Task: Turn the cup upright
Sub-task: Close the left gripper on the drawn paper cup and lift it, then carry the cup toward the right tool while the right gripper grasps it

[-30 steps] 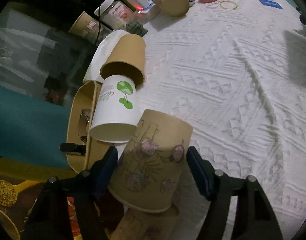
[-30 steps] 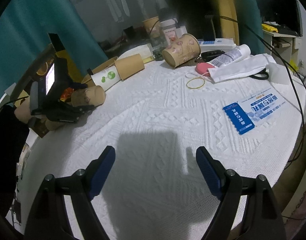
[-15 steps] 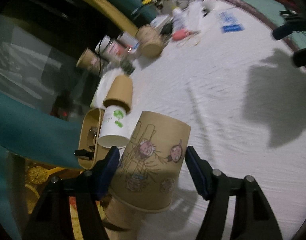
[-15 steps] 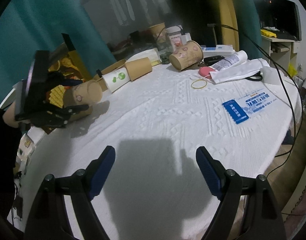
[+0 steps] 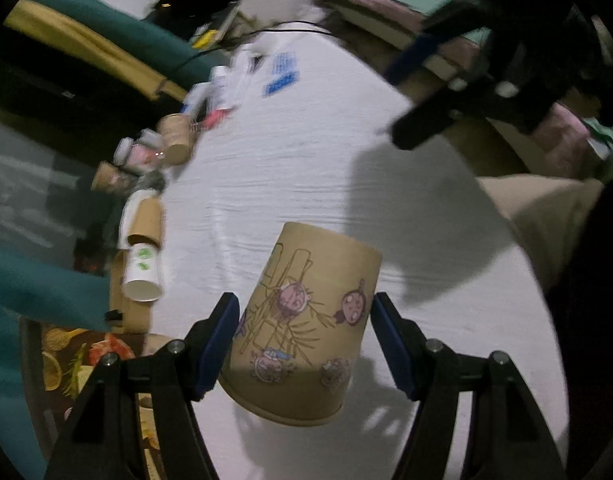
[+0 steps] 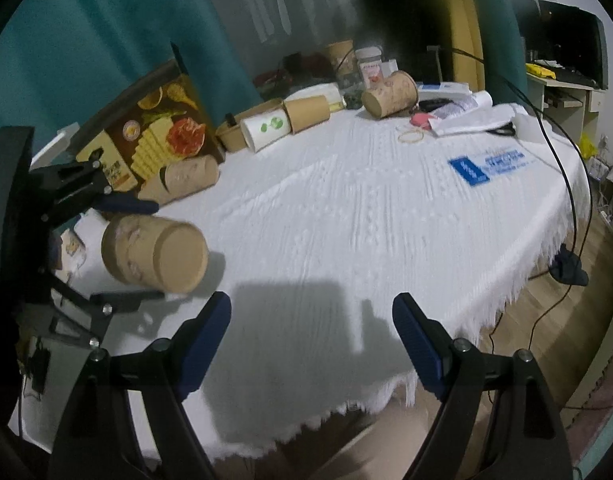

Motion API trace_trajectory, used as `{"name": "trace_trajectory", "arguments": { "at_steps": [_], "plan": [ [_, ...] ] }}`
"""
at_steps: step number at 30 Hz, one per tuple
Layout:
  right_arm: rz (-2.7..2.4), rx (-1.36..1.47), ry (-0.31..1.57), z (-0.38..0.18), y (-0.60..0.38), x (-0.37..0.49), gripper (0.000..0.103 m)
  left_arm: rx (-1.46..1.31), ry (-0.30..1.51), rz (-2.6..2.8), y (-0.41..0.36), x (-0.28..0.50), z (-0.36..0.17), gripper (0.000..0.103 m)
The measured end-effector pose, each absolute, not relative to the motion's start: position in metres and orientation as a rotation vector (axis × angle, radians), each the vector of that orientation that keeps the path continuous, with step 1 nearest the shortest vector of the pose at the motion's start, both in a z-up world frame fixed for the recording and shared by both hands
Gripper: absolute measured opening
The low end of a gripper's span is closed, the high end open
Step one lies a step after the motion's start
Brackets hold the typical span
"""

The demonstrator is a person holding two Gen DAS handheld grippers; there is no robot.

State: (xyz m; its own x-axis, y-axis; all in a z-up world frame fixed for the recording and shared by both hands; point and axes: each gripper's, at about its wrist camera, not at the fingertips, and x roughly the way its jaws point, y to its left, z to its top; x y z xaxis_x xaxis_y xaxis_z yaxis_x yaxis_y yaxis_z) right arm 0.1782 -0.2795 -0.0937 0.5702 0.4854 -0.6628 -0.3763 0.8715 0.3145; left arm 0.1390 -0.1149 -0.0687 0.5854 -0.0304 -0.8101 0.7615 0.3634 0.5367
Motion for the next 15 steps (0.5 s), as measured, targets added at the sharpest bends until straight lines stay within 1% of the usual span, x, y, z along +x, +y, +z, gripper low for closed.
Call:
{"name": "trace_trajectory", "arguments": {
  "at_steps": [4, 11, 15],
  "plan": [
    [0.501, 0.135, 0.845, -0.103, -0.284, 0.164, 0.081, 1.101, 0.842, -0.598, -0.12, 0.129, -0.088, 0.068],
    [0.489, 0.136, 0.859, -0.11, -0.291, 0.149, 0.081, 1.084, 0.862, -0.617, -0.125, 0.132, -0.1, 0.069],
    [0.488, 0.137, 0.854, -0.109, -0.291, 0.147, 0.081, 1.07, 0.869, -0.621, -0.126, 0.134, -0.102, 0.073]
  ]
}}
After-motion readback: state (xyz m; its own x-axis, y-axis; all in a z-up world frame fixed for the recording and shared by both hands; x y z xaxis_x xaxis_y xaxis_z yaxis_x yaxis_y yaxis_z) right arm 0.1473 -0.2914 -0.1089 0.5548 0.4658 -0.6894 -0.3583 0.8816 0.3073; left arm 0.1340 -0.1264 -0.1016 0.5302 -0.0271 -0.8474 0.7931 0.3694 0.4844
